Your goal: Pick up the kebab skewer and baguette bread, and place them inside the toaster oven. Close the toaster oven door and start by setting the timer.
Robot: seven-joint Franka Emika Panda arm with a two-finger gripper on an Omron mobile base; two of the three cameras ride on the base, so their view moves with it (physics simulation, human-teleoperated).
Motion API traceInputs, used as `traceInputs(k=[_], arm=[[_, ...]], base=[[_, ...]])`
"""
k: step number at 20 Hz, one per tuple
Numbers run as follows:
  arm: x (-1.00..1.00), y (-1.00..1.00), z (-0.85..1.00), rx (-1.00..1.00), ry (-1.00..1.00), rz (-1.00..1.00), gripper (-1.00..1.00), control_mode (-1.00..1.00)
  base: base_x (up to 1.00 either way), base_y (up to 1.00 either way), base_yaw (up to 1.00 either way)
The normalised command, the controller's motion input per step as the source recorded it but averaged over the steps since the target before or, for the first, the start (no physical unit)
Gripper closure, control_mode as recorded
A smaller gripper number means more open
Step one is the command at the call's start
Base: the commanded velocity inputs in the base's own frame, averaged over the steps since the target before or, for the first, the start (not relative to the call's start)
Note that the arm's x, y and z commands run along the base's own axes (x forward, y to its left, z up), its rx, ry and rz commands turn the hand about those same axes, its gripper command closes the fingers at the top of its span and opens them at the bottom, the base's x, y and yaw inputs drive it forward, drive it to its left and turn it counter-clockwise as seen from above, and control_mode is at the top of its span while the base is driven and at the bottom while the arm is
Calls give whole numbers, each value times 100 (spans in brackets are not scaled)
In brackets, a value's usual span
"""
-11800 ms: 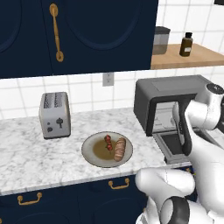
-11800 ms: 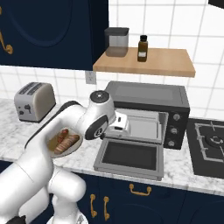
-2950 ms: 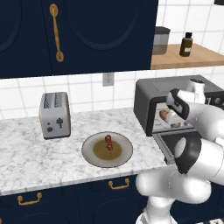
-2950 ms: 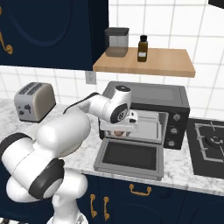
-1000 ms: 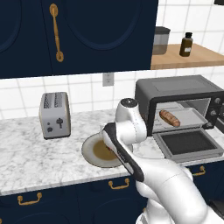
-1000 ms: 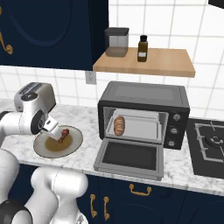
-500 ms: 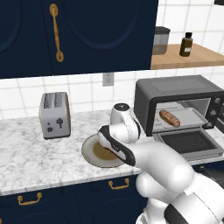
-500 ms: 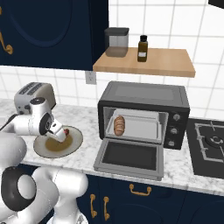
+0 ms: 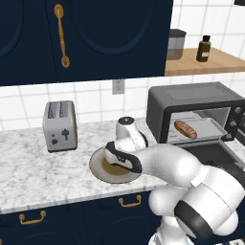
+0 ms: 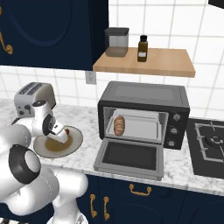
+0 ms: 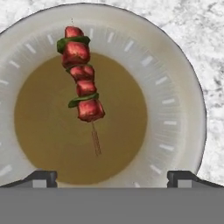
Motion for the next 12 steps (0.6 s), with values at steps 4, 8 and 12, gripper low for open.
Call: traceInputs(k=[4, 8, 12], arm=[[28, 0, -33, -6, 0, 0, -100, -100], [31, 6, -30, -2, 1, 0, -100, -100], [34, 6, -25, -1, 1, 0, -100, -100]], base=[[0, 0, 0], [0, 0, 0], [0, 0, 0]])
